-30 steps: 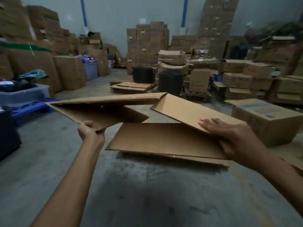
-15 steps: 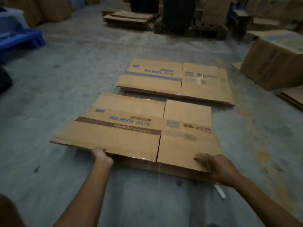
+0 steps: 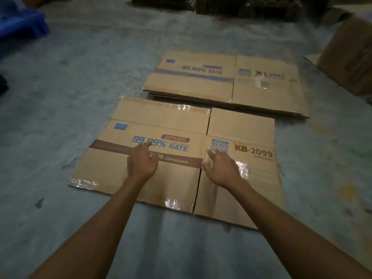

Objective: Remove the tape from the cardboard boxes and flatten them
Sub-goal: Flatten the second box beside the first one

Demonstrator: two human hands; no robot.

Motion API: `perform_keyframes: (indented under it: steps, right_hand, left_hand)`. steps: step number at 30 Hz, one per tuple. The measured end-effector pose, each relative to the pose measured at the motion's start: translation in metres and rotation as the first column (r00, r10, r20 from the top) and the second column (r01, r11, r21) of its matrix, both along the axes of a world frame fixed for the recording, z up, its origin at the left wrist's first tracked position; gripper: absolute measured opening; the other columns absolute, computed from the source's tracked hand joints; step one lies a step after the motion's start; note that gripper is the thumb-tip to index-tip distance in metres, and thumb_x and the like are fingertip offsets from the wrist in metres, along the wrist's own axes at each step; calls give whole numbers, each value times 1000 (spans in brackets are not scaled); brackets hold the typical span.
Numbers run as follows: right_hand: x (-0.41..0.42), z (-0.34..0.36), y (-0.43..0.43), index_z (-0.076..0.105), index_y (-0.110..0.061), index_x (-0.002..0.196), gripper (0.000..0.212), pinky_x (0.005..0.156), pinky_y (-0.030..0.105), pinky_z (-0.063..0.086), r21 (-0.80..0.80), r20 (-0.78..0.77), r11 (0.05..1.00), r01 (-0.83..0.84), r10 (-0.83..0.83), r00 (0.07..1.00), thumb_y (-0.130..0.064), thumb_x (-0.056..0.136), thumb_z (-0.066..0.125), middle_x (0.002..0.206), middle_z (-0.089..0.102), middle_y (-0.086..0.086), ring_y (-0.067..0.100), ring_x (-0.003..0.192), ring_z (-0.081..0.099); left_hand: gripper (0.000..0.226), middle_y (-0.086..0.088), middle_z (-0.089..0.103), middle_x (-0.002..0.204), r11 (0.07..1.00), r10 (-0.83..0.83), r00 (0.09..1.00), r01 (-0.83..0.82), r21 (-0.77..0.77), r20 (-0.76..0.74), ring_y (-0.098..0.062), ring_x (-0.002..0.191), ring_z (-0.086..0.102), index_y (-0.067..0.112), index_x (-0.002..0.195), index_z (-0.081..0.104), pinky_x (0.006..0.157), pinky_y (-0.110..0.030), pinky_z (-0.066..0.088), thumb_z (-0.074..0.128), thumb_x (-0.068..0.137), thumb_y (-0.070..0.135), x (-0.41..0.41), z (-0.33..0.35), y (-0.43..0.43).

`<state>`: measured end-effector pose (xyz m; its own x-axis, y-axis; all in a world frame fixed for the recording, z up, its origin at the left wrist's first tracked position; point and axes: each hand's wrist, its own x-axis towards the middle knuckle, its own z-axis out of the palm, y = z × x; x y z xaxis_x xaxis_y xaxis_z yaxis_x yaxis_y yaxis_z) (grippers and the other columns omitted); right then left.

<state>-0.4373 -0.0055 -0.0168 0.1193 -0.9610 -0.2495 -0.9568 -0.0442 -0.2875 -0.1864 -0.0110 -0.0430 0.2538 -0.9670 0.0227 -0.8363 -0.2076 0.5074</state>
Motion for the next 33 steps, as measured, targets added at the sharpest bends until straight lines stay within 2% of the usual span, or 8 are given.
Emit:
perform_keyframes:
  steps: [4, 6, 8, 14, 19, 24, 27, 33]
  right_hand:
    - [28, -60, -24, -25, -28, 152, 89, 111, 71, -11, 336, -64, 941, 36, -15, 998, -73, 93, 24, 156, -39, 14, 34, 143, -37]
    - [34, -82, -21, -35, -31, 146, 93, 102, 73, -23, 354, -138, 935, 39, 11, 990, -81, 87, 17, 144, -54, 12, 34, 131, -52]
    - [37, -95, -22, -41, -33, 139, 94, 98, 74, -26, 346, -187, 936, 57, 9, 982, -85, 83, 13, 140, -59, 11, 34, 126, -56]
    - [41, -89, -29, -45, -33, 136, 95, 101, 74, -23, 420, -237, 904, 79, 26, 971, -86, 82, 13, 136, -62, 12, 35, 125, -57]
    - [37, -83, -18, -35, -33, 147, 110, 102, 76, -21, 349, -167, 937, 25, 35, 985, -92, 75, 23, 142, -57, 14, 37, 128, -54]
    - [7, -69, 23, -39, -32, 145, 161, 104, 77, -12, 372, -192, 895, -247, 334, 923, -97, 35, 59, 144, -54, 16, 41, 133, -48]
    - [-7, -67, 56, -31, -31, 150, 155, 112, 71, 3, 322, -276, 892, -317, 409, 870, -86, 44, 69, 152, -44, 16, 42, 142, -36]
    - [4, -54, 52, -18, -22, 155, 134, 112, 67, 25, 323, -336, 864, -386, 486, 807, -64, 69, 75, 158, -23, 30, 55, 146, -12]
  left_hand:
    - [83, -17, -15, 163, 868, -283, 954, 210, 451, 100, -30, 150, -18, 28, 158, -4, 120, -49, -4, 37, 95, 63, 5, -51, -6]
    - [95, -9, -38, 156, 854, -289, 949, 196, 482, 127, -24, 142, -38, 38, 151, -24, 116, -48, -17, 28, 84, 82, 2, -76, 0]
    - [98, -6, -43, 153, 881, -265, 949, 167, 442, 170, -21, 140, -42, 42, 147, -29, 115, -48, -20, 22, 78, 88, 1, -91, 1]
    - [99, -5, -47, 150, 859, -281, 947, 175, 481, 157, -20, 138, -45, 42, 146, -32, 116, -50, -19, 24, 79, 88, 1, -83, 0]
    - [129, -8, -56, 141, 705, -374, 922, 215, 676, 98, -26, 132, -50, 39, 142, -39, 115, -54, -20, 47, 62, 93, 5, -65, -13]
    - [166, -15, -50, 146, 543, -678, 701, 275, 794, 221, -33, 142, -36, 38, 139, -43, 120, -55, -3, 91, 43, 56, 43, -34, -11]
    - [167, -16, -50, 146, 595, -715, 605, 265, 759, 350, -38, 144, -29, 34, 142, -41, 117, -62, 5, 94, 45, 46, 60, -33, 18]
    - [148, -13, -35, 157, 710, -683, 570, 368, 601, 458, -38, 149, -17, 35, 144, -37, 116, -57, 16, 85, 61, 47, 79, -45, 45]
